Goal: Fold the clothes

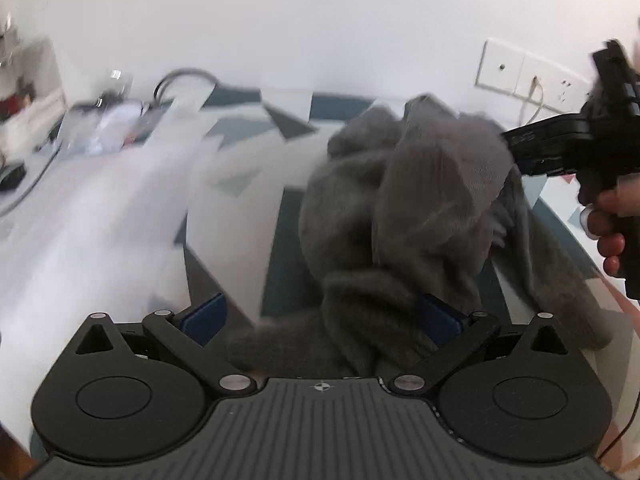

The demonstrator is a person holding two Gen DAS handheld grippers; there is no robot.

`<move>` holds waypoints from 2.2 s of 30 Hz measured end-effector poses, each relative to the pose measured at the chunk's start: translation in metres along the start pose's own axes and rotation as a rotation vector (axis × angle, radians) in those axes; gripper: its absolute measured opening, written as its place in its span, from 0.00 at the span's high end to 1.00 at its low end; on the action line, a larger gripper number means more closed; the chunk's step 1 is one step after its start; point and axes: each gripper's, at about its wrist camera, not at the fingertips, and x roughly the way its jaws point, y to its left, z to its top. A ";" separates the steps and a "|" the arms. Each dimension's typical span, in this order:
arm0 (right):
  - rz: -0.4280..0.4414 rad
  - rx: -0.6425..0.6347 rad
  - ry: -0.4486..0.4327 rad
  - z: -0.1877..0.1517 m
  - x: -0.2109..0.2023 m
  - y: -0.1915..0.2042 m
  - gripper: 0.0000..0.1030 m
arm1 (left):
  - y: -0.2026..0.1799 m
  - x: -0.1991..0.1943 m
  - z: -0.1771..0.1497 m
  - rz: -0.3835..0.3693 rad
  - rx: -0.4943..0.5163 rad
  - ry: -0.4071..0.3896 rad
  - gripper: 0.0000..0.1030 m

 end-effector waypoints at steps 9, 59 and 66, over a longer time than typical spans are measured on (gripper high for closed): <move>0.038 0.111 -0.069 -0.024 -0.041 -0.058 0.79 | -0.020 0.008 -0.003 0.036 0.026 0.062 0.01; -0.197 0.130 -0.030 -0.065 -0.066 -0.090 0.85 | -0.028 -0.021 0.086 -0.229 0.116 -0.175 0.86; -0.217 0.130 -0.033 -0.063 -0.067 -0.096 0.78 | -0.025 -0.024 0.063 -0.261 0.113 -0.129 0.86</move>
